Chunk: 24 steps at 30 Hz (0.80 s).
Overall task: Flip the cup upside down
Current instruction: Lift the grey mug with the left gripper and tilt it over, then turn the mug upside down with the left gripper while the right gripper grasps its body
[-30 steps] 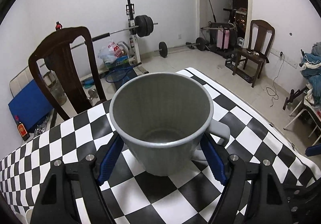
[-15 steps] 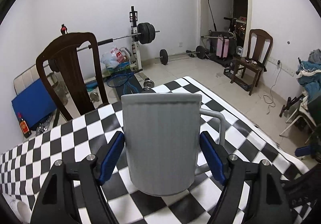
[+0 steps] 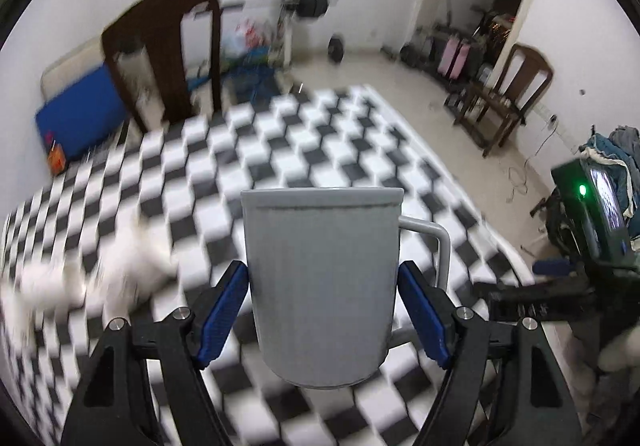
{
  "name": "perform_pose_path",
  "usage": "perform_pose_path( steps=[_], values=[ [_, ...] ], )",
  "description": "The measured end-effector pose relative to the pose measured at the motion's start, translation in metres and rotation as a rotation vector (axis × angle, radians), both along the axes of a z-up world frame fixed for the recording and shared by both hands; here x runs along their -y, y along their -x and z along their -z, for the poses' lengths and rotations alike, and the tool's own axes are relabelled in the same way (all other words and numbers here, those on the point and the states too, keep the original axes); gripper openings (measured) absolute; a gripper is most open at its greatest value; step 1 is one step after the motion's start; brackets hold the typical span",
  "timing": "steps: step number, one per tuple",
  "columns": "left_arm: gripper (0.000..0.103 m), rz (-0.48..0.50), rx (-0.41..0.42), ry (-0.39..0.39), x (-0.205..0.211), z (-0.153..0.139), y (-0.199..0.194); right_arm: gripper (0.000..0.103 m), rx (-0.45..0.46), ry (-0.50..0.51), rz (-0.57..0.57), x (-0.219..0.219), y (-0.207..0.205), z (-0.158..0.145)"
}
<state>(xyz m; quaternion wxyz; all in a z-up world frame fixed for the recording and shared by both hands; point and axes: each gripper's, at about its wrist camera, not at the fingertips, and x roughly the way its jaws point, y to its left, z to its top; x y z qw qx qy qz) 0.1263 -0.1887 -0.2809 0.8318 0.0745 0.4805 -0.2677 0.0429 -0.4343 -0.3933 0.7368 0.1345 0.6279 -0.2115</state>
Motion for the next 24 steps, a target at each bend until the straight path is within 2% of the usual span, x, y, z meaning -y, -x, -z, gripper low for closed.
perform_pose_path(
  steps=[3,7,11,14,17,21,24],
  values=[
    [0.075,-0.076,-0.117,-0.036,-0.023,0.004,0.027,0.103,-0.040,-0.018,-0.014,-0.020,0.020,-0.002],
    [0.075,-0.174,-0.215,-0.097,-0.042,0.013,0.054,0.103,-0.074,-0.036,-0.038,-0.046,0.047,-0.002],
    [0.075,-0.270,-0.307,-0.168,-0.048,0.035,0.067,0.103,-0.094,-0.039,-0.028,-0.058,0.069,0.004],
    [0.075,-0.286,-0.376,-0.223,-0.040,0.052,0.066,0.103,-0.104,-0.037,-0.018,-0.064,0.081,0.008],
    [0.075,-0.277,-0.407,-0.252,-0.021,0.060,0.070,0.103,-0.106,-0.030,-0.011,-0.068,0.089,0.008],
    [0.075,-0.285,-0.442,-0.264,-0.008,0.066,0.066,0.103,-0.107,-0.020,-0.002,-0.072,0.091,0.006],
    [0.076,-0.292,-0.468,-0.245,-0.005,0.067,0.063,0.103,-0.105,-0.015,0.007,-0.073,0.091,0.003]
  ],
)
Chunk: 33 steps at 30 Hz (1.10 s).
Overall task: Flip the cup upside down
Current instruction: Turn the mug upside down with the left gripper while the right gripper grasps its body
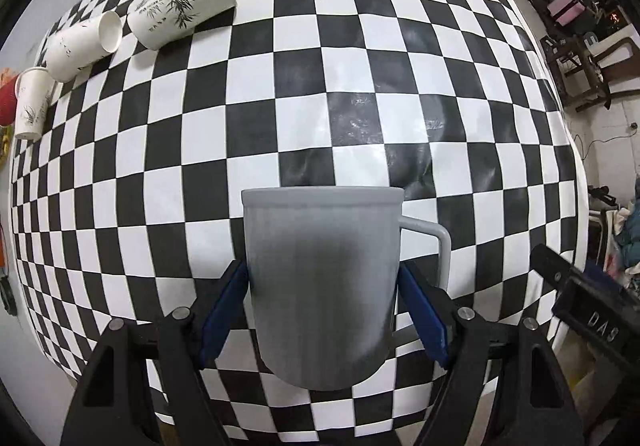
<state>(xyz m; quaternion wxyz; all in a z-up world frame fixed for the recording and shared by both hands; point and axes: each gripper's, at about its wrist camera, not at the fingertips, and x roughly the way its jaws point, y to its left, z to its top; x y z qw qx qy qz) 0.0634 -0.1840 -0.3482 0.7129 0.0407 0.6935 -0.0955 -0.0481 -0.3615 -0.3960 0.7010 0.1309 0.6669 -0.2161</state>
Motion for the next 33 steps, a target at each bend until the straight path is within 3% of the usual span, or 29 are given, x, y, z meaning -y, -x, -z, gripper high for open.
perform_pose_path(
  steps=[3,7,13,15,16,18,21,24,29,33],
  values=[
    [0.076,-0.049,-0.045,0.032,-0.001,0.000,-0.007,0.103,-0.005,0.008,0.008,0.011,-0.004,-0.004],
    [0.090,-0.068,-0.064,0.063,-0.001,-0.011,-0.018,0.103,-0.007,-0.008,0.017,0.026,-0.004,-0.014],
    [0.094,-0.101,0.033,0.096,-0.032,-0.061,-0.022,0.103,0.019,-0.061,0.003,0.031,-0.012,-0.042],
    [0.095,-0.118,0.068,0.087,-0.048,-0.075,-0.020,0.103,0.026,-0.065,-0.045,0.023,-0.017,-0.057],
    [0.101,-0.131,0.088,0.069,-0.055,-0.081,-0.020,0.103,0.030,-0.062,-0.085,0.017,-0.020,-0.065],
    [0.103,-0.150,0.135,0.050,-0.073,-0.095,-0.018,0.103,0.019,-0.038,-0.191,-0.002,-0.029,-0.082],
    [0.103,-0.160,0.243,-0.037,-0.095,-0.112,-0.010,0.103,-0.022,0.038,-0.406,-0.039,-0.045,-0.104],
    [0.103,-0.167,0.284,-0.092,-0.113,-0.113,-0.004,0.103,-0.055,0.122,-0.635,-0.073,-0.056,-0.119],
    [0.103,-0.175,0.261,-0.140,-0.123,-0.083,0.006,0.103,-0.197,0.387,-1.135,-0.142,-0.055,-0.110],
    [0.103,-0.170,0.206,-0.164,-0.118,-0.050,0.008,0.103,-0.331,0.634,-1.598,-0.184,-0.035,-0.077]
  ],
)
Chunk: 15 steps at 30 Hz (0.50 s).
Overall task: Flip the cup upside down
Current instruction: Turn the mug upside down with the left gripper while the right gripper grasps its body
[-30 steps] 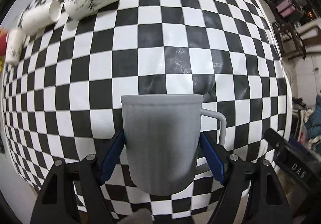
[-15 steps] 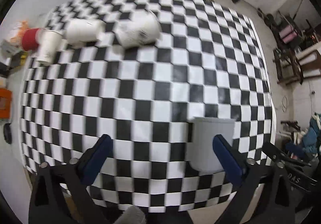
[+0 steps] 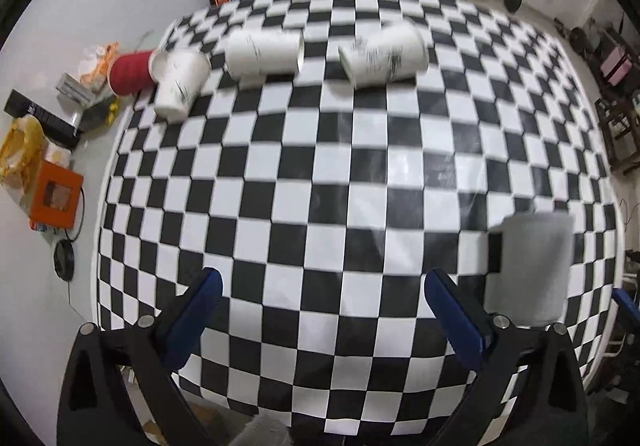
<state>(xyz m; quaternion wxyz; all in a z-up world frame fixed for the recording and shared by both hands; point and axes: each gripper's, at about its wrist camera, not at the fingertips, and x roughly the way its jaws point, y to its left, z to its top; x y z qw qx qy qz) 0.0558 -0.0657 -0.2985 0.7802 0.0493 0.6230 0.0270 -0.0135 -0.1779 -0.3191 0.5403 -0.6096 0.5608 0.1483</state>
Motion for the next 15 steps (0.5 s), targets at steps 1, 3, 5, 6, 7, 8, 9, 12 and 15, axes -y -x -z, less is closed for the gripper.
perform_pose_path(
  steps=[1,3,5,6,7,8,9,12,15],
  values=[
    [0.103,0.006,-0.010,-0.002,-0.001,0.007,0.003,0.103,-0.031,0.064,-0.125,-0.005,0.009,0.010],
    [0.103,0.010,-0.036,-0.011,0.000,0.018,0.006,0.103,-0.084,0.170,-0.328,-0.013,0.023,0.028],
    [0.103,0.008,-0.053,-0.002,0.000,0.028,0.008,0.103,-0.117,0.276,-0.547,-0.018,0.043,0.050],
    [0.103,0.006,-0.063,0.000,0.001,0.035,0.009,0.103,-0.134,0.325,-0.652,-0.015,0.050,0.058],
    [0.103,0.004,-0.069,0.003,0.002,0.038,0.009,0.103,-0.147,0.381,-0.773,-0.011,0.058,0.067],
    [0.103,-0.001,-0.078,0.009,0.002,0.044,0.010,0.103,-0.157,0.426,-0.861,-0.012,0.069,0.078],
    [0.103,-0.005,-0.083,0.010,0.003,0.047,0.011,0.103,-0.172,0.477,-0.949,-0.007,0.072,0.086],
    [0.103,-0.018,-0.105,0.017,0.001,0.059,0.012,0.103,-0.190,0.600,-1.192,0.007,0.080,0.107],
    [0.103,-0.034,-0.112,0.022,-0.006,0.067,0.008,0.102,-0.213,0.660,-1.372,0.018,0.077,0.121]
  ],
)
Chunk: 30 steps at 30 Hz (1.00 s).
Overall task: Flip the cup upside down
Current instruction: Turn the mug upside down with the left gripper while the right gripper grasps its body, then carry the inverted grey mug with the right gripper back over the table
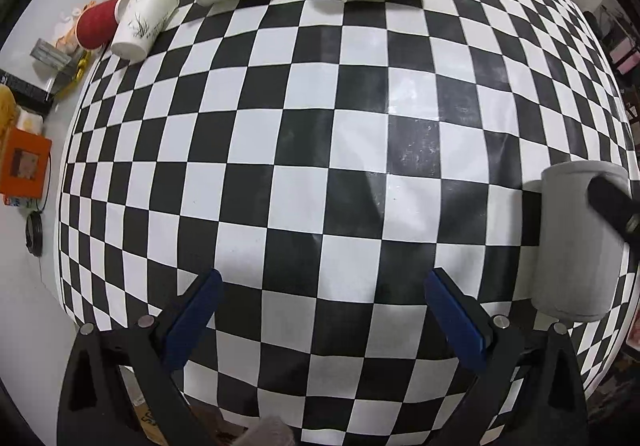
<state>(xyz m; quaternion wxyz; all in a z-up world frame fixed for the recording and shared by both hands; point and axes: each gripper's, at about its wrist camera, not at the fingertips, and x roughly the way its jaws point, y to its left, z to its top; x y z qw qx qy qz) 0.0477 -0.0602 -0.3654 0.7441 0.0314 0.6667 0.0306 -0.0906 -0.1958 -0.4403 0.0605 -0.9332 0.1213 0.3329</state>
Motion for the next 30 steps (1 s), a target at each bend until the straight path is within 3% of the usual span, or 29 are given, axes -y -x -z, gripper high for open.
perform_pose_path(
  steps=[4,8,11,17,19,23,30],
  values=[
    [0.103,-0.012,-0.007,0.002,-0.004,0.006,-0.004,0.092,-0.055,0.066,-0.105,0.006,0.002,0.020],
    [0.103,-0.020,-0.004,0.001,-0.011,0.010,-0.009,0.083,-0.080,0.123,-0.103,0.010,0.000,0.042],
    [0.103,-0.025,0.003,-0.002,-0.016,0.007,-0.008,0.084,-0.079,0.113,-0.095,0.012,0.000,0.043],
    [0.103,-0.044,0.028,-0.016,-0.032,-0.001,-0.015,0.083,-0.116,0.045,0.110,-0.007,-0.006,0.033],
    [0.103,-0.053,0.040,-0.027,-0.041,-0.005,-0.018,0.083,-0.115,0.006,0.208,-0.017,-0.013,0.027],
    [0.103,-0.078,0.064,-0.038,-0.070,-0.010,-0.031,0.083,-0.108,-0.097,0.531,-0.046,-0.047,0.011],
    [0.103,-0.103,0.096,-0.046,-0.083,-0.024,-0.045,0.083,-0.123,-0.376,1.341,-0.080,-0.150,-0.014]
  ],
)
